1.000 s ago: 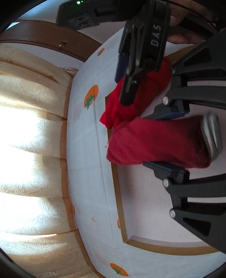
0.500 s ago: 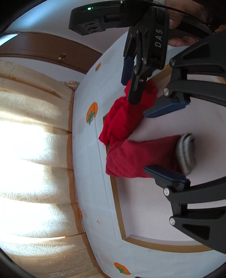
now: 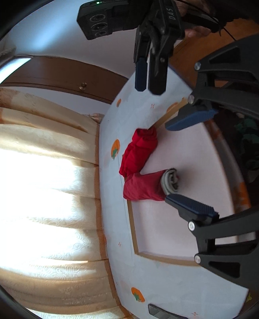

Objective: Take underwear out of drawer
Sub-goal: 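Lower both open tools from the tray down into the open drawer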

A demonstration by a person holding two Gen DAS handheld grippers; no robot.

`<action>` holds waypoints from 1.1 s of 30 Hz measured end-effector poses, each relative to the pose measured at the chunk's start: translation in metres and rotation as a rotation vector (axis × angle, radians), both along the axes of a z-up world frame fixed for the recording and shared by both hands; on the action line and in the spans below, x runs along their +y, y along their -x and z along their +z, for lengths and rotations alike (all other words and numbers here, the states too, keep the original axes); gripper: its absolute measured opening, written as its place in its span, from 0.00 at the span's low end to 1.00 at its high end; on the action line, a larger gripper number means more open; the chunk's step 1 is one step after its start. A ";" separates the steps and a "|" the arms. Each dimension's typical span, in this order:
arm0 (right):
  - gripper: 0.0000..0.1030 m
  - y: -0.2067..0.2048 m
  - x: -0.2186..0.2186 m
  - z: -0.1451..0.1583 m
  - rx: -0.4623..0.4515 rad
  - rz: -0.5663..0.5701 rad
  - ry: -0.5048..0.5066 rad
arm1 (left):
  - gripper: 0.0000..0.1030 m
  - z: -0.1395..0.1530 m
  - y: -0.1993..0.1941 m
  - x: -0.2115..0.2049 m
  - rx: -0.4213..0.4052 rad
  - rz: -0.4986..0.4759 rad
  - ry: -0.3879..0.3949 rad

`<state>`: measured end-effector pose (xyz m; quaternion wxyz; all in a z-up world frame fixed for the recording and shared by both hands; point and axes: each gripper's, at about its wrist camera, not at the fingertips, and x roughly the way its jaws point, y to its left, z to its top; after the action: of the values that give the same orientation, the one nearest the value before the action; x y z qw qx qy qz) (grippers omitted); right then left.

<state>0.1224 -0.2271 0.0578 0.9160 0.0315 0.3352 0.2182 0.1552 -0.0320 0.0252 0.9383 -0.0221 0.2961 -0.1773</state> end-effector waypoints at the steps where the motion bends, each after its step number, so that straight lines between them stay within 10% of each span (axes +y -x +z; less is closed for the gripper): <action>1: 0.74 0.008 0.001 0.003 -0.007 0.009 0.004 | 0.65 0.000 0.009 0.002 -0.003 -0.003 0.006; 14: 0.79 0.110 0.011 0.030 -0.091 0.096 0.060 | 0.69 -0.019 0.096 0.044 -0.019 0.051 0.000; 33: 0.79 0.103 0.042 -0.158 0.223 0.141 0.066 | 0.69 -0.119 0.121 0.076 0.197 0.159 -0.064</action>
<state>0.0190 -0.1854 -0.0999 0.8560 0.0019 0.4432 0.2661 0.0340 0.0445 -0.0933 0.9161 -0.0329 0.3894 -0.0898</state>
